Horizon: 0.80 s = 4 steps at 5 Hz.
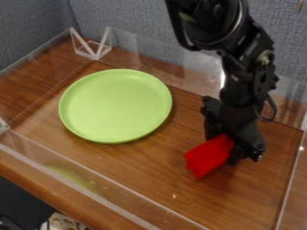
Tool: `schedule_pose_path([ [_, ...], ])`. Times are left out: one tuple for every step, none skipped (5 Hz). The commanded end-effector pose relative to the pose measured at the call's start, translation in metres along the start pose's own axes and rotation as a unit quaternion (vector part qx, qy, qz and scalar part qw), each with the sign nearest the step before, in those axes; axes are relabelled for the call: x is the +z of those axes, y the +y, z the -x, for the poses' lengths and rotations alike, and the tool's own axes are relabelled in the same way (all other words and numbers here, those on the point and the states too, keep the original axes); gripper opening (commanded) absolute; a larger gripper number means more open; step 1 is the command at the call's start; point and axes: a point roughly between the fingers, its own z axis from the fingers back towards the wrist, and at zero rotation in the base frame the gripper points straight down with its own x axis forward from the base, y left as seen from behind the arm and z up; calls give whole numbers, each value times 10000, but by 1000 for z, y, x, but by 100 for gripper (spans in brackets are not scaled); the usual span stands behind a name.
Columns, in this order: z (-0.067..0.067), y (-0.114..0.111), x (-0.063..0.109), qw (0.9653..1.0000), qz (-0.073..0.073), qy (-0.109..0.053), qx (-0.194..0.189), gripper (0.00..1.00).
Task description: Put the red object on the left side
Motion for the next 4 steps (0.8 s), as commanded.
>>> schedule_pose_path([
  [-14, -1, 26, 9986, -49, -517, 8, 0],
  [-17, -3, 23, 9980, 7, -637, 6, 0],
  [-12, -4, 28, 9971, 131, -731, -141, 0],
  [-12, -2, 35, 9963, 163, -785, -308, 0],
])
